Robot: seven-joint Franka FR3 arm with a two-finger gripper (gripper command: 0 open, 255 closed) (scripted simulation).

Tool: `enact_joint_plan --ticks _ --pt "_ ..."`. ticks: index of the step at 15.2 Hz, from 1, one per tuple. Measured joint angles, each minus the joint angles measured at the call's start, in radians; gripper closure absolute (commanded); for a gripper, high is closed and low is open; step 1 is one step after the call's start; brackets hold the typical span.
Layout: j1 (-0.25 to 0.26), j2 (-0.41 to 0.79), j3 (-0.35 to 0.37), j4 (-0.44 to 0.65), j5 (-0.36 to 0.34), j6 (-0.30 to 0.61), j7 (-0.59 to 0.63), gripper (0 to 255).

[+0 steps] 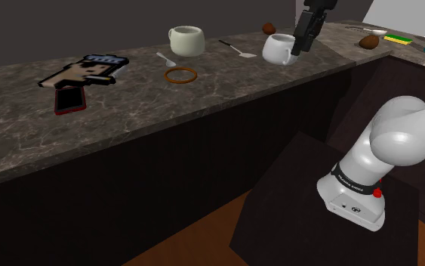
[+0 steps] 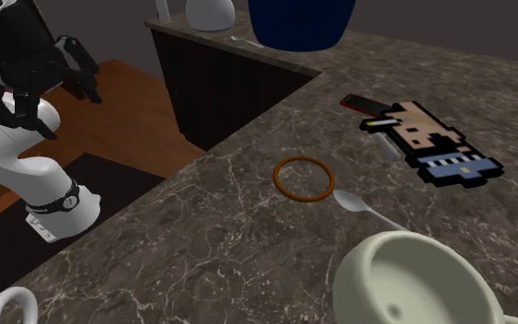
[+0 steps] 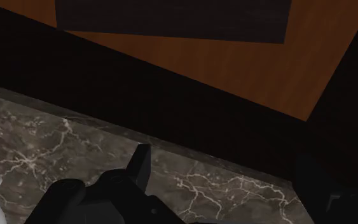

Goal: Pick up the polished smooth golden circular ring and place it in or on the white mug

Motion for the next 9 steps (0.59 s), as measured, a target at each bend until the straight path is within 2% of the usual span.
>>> enact_joint_plan --ticks 3,9 --pt "0.001 0.043 0.008 0.012 0.0 0.031 0.006 0" --pt "0.011 0.254 0.061 0.12 0.003 0.139 0.062 0"
